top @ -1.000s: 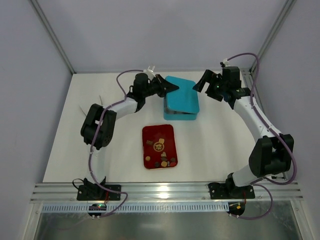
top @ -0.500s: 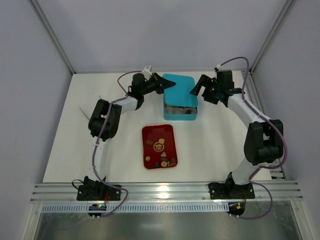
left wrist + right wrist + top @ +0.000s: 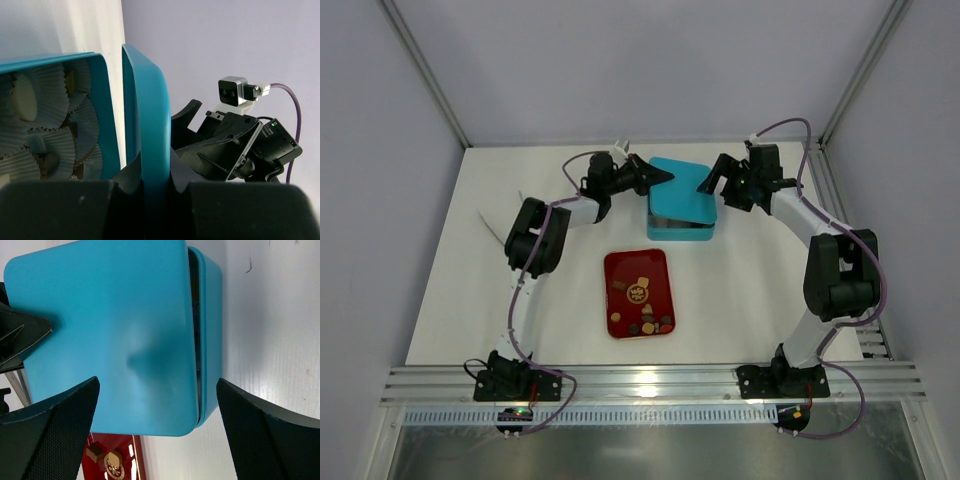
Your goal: Pack the chocolate
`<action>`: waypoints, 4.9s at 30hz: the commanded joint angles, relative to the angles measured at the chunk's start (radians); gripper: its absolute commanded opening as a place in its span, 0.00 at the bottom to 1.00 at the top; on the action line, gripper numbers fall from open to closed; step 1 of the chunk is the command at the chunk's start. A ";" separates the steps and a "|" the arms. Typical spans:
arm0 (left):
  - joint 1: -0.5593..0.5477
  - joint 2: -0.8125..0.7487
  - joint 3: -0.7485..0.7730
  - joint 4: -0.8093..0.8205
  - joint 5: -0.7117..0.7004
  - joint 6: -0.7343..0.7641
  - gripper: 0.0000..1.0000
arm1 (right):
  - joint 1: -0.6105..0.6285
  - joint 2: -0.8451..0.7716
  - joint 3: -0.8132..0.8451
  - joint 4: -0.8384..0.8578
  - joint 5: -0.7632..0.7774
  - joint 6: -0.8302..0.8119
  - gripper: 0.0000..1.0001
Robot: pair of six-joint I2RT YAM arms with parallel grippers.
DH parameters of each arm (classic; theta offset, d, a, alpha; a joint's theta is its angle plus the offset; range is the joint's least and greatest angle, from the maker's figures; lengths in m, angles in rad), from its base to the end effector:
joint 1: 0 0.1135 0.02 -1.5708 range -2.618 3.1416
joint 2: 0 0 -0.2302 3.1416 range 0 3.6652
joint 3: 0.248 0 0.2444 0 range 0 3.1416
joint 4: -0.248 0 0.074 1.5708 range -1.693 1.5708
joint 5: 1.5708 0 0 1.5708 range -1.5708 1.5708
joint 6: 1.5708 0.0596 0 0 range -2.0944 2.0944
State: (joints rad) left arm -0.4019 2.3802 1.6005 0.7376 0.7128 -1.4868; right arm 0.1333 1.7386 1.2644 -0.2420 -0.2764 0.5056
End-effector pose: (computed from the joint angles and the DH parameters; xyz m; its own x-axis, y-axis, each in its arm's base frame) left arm 0.4599 -0.2378 0.1434 -0.8973 -0.4377 -0.0564 0.0367 0.0534 -0.9979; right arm 0.3900 0.0687 0.1994 -0.7300 0.3722 -0.5732 0.0248 0.8525 0.5221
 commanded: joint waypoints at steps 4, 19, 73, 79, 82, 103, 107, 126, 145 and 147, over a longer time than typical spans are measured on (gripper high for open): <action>0.000 0.014 0.042 0.074 0.039 -0.023 0.07 | -0.001 0.018 -0.003 0.056 -0.007 -0.002 0.98; 0.002 0.037 0.045 0.075 0.050 -0.030 0.12 | -0.001 0.053 -0.003 0.060 -0.021 0.002 0.96; 0.097 0.019 -0.045 0.068 0.096 -0.001 0.38 | 0.008 0.144 0.010 0.078 -0.049 0.027 0.92; 0.110 0.014 -0.060 0.068 0.097 0.005 0.38 | 0.009 0.142 0.013 0.075 -0.047 0.028 0.92; 0.115 0.014 -0.065 0.068 0.100 0.008 0.38 | 0.011 0.144 0.018 0.072 -0.046 0.027 0.91; 0.141 0.013 -0.097 0.052 0.100 0.030 0.38 | 0.020 0.154 0.053 0.033 -0.037 0.022 0.90; 0.147 0.002 -0.103 0.010 0.097 0.060 0.37 | 0.022 0.156 0.062 0.024 -0.033 0.022 0.89; 0.147 -0.079 -0.102 -0.264 0.066 0.290 0.40 | 0.023 0.142 0.092 -0.011 -0.043 0.024 0.85; 0.138 -0.141 -0.192 -0.205 0.048 0.283 0.44 | 0.025 0.176 0.181 -0.088 -0.035 0.037 0.82; 0.137 -0.147 -0.200 -0.193 0.048 0.277 0.47 | 0.025 0.177 0.184 -0.089 -0.037 0.037 0.82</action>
State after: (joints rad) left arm -0.2619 2.3024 1.4105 0.4774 0.7605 -1.2072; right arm 0.1497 1.9064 1.4071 -0.3229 -0.3164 0.5301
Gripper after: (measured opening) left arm 0.453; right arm 0.827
